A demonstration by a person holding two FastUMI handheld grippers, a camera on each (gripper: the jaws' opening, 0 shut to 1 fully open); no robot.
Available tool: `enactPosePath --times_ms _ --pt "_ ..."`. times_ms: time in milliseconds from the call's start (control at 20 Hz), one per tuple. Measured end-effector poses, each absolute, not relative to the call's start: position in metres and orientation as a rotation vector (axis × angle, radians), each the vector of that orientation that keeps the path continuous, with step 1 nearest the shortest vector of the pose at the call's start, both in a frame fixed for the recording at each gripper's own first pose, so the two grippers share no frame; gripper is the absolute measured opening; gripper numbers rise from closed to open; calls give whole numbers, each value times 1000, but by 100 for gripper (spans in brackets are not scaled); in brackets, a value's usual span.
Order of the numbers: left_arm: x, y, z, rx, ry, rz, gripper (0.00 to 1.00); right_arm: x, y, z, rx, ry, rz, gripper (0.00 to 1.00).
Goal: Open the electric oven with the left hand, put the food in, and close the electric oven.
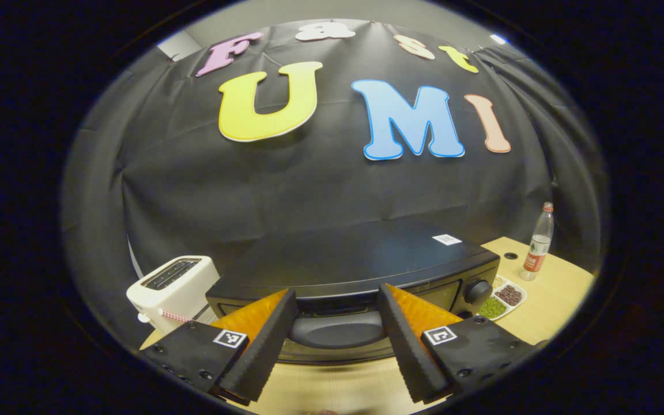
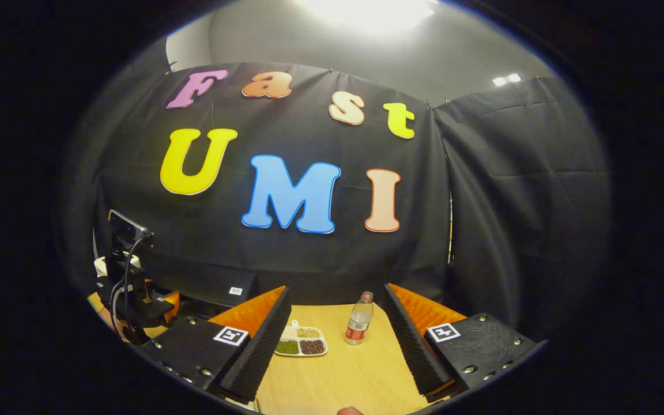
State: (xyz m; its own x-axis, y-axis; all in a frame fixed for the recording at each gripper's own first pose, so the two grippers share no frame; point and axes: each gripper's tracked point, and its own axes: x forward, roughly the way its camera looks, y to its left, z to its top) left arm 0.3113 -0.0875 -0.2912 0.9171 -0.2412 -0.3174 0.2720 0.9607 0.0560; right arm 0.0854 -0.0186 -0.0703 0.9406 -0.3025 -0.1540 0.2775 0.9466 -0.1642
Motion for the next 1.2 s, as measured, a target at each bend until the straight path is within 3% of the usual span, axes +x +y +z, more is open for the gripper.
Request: enactPosePath --times_ms 50,100,200,300,400,500,550,750,800,850,900,1050,1100,1200 --pt "308 -85 -294 107 324 -256 99 85 -19 -70 -153 181 -296 95" --pt "305 -85 -290 101 310 -251 92 84 -19 -68 -162 178 -293 95" --pt "296 -82 -291 80 320 -242 99 83 -17 -65 -165 167 -280 95" --pt "282 -79 -294 55 333 -237 95 83 -14 -64 -161 162 -261 95" --pt "267 -77 -297 51 341 -235 99 82 -14 -64 -162 161 -243 95" --pt "252 -74 -300 67 348 -232 91 79 -13 -61 -161 159 -226 95" --pt "245 -73 -301 78 349 -230 99 78 -15 -60 -161 154 -220 95" --pt "220 -69 -314 108 375 -217 99 73 -17 -56 -163 147 -192 95" --pt "213 -69 -317 110 383 -215 91 70 -19 -59 -164 150 -188 95" --pt "206 -68 -322 114 393 -211 99 68 -21 -60 -162 156 -185 95" --pt "200 -68 -325 119 400 -206 99 64 -22 -62 -158 164 -182 95" --pt "180 -65 -344 132 440 -200 91 57 -26 -70 -159 187 -172 95" --pt "174 -65 -351 127 457 -194 99 54 -28 -74 -160 199 -169 95" --pt "164 -64 -366 112 495 -181 95 49 -27 -84 -155 229 -154 95"
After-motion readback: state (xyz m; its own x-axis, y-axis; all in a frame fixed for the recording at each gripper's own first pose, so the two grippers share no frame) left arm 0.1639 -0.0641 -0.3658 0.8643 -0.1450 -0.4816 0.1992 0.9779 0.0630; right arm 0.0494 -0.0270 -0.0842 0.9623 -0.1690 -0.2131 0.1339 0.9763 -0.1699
